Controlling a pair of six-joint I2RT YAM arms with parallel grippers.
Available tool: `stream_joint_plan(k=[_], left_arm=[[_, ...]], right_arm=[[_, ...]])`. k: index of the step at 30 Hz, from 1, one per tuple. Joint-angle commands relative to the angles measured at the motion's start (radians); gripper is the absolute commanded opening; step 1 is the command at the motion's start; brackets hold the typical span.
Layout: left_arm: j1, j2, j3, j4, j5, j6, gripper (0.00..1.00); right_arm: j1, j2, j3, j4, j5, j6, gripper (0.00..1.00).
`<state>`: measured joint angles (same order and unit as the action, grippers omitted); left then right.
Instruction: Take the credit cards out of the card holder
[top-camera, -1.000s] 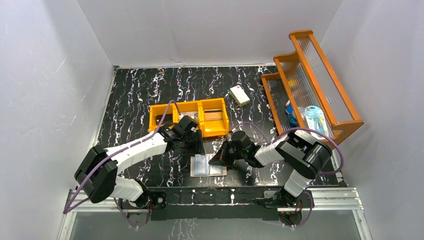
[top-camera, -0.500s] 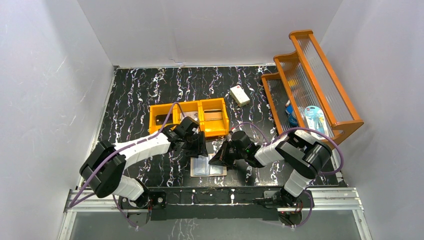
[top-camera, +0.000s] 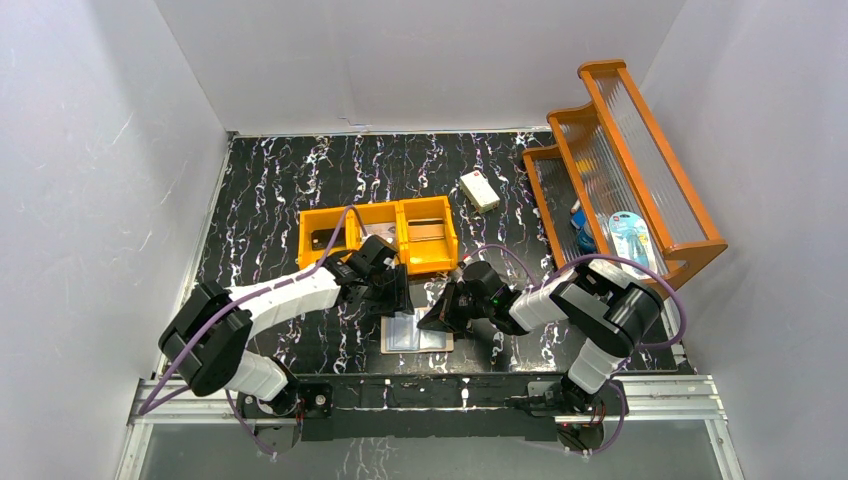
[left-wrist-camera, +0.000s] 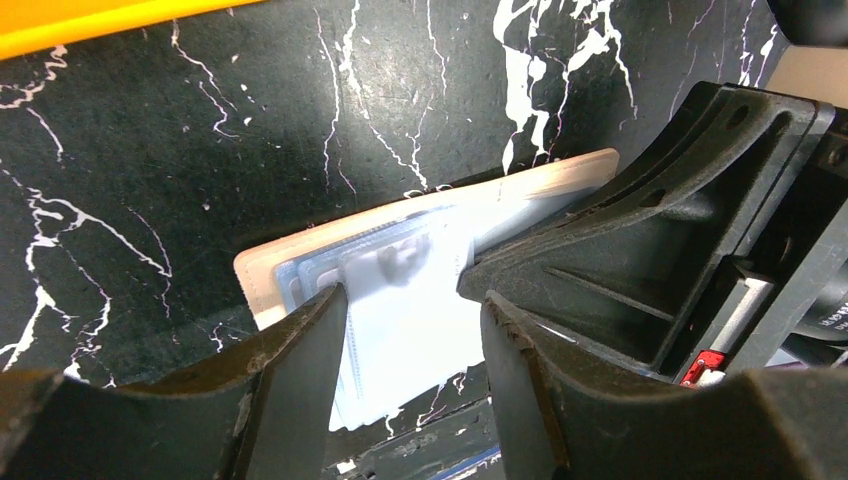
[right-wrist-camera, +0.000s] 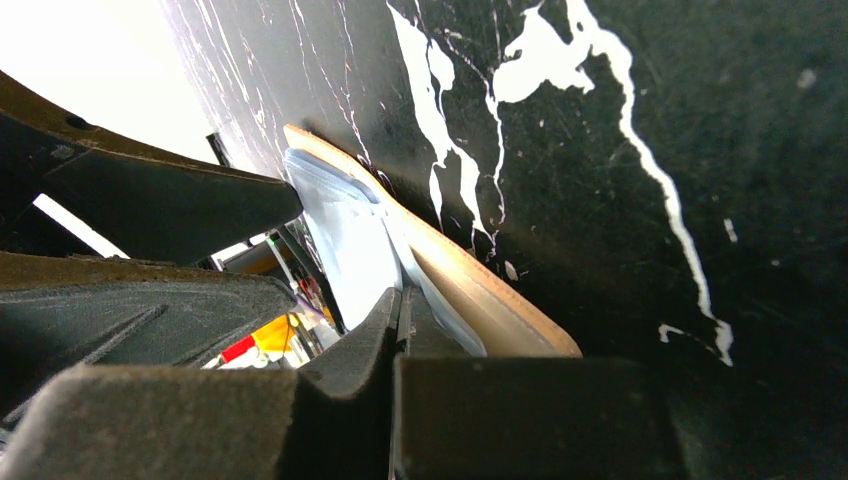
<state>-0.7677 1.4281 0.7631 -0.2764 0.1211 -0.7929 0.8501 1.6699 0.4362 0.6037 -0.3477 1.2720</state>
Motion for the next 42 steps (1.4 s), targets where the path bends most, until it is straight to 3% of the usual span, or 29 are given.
stream_joint_plan(k=[1,8,14,27,33,40,42], left_arm=[[0.005,-0.047,-0.008,-0.037,-0.037,0.003,0.51],[0.005,-0.054,0.013,-0.048,-0.039,0.035,0.53],[0.006,0.013,0.017,0.003,0.053,0.04,0.52],[0.004,0.006,-0.011,0.078,0.183,0.037,0.48],[0.004,-0.005,-0.006,0.101,0.295,0.043,0.4],[0.004,0.024,0.002,0.036,0.262,0.049,0.13],[0.004,0.025,0.012,0.025,0.253,0.046,0.1]], right_arm=[[-0.001,0.047,-0.028,-0.186,0.059,-0.053,0.06],[0.0,0.048,-0.027,-0.189,0.059,-0.052,0.06],[0.0,0.051,-0.024,-0.189,0.058,-0.051,0.06],[0.0,0.055,-0.019,-0.195,0.057,-0.054,0.06],[0.0,0.041,-0.013,-0.2,0.056,-0.059,0.08],[0.0,-0.04,0.022,-0.201,0.033,-0.094,0.14],[0.0,-0.076,0.049,-0.228,0.029,-0.118,0.2]])
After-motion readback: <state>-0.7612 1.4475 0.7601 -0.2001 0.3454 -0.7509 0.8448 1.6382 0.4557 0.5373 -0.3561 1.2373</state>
